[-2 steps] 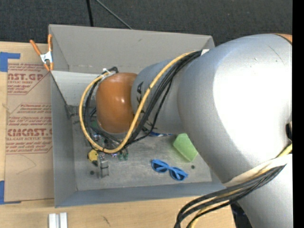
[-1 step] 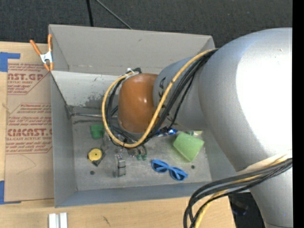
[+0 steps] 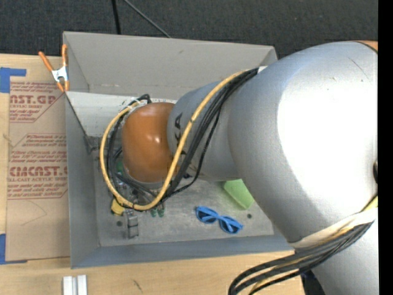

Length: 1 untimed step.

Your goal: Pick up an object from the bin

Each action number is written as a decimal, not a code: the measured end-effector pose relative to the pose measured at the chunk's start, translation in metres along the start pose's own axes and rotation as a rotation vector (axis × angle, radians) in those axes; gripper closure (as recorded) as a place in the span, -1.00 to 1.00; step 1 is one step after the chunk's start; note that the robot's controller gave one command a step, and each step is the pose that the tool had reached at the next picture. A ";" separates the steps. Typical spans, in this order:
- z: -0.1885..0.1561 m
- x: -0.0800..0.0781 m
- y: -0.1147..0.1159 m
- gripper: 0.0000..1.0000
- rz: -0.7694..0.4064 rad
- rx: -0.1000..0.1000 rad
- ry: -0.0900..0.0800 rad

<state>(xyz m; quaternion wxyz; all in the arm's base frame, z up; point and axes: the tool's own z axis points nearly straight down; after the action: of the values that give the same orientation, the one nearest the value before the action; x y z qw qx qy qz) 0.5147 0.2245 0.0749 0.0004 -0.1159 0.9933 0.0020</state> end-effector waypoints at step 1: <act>0.005 -0.025 -0.054 -1.00 0.040 0.005 -0.002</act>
Offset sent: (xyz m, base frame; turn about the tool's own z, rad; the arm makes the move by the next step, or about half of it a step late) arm 0.0347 -0.0437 -0.0049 0.0348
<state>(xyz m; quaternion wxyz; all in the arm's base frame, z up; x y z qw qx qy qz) 0.5515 0.1778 0.0695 0.0017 -0.0962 0.9954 -0.0005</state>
